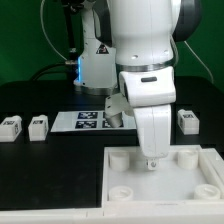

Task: Assemble one leg

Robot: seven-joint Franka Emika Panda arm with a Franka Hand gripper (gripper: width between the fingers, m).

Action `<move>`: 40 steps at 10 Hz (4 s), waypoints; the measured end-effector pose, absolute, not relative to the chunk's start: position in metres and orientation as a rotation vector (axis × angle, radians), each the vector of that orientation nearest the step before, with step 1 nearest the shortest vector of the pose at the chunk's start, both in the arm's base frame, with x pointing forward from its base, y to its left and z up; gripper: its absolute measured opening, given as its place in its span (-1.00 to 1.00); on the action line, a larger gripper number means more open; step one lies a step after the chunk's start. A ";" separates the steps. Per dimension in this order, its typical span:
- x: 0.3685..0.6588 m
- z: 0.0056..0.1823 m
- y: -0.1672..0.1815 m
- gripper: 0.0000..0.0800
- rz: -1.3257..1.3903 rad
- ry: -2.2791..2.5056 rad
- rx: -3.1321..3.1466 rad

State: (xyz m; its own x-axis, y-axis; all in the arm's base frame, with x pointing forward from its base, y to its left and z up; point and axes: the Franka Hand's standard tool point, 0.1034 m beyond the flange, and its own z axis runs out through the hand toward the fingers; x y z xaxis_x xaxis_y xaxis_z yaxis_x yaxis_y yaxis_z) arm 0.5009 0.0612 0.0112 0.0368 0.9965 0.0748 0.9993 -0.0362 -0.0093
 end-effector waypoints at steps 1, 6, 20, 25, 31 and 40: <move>0.501 0.012 0.061 0.62 -0.074 -2.140 -2.219; 0.494 0.063 0.075 0.62 -0.102 -1.777 -2.569; 0.437 0.054 0.158 0.62 0.090 0.379 -3.000; 0.405 0.045 0.156 0.62 0.754 0.304 -2.946; 0.405 0.039 0.161 0.62 1.165 0.287 -2.818; 0.378 0.011 0.169 0.62 1.284 0.344 -2.777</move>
Offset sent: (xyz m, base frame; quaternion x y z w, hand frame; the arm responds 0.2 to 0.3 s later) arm -0.0186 0.0075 0.0766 -0.0410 -0.0546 0.0523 0.9963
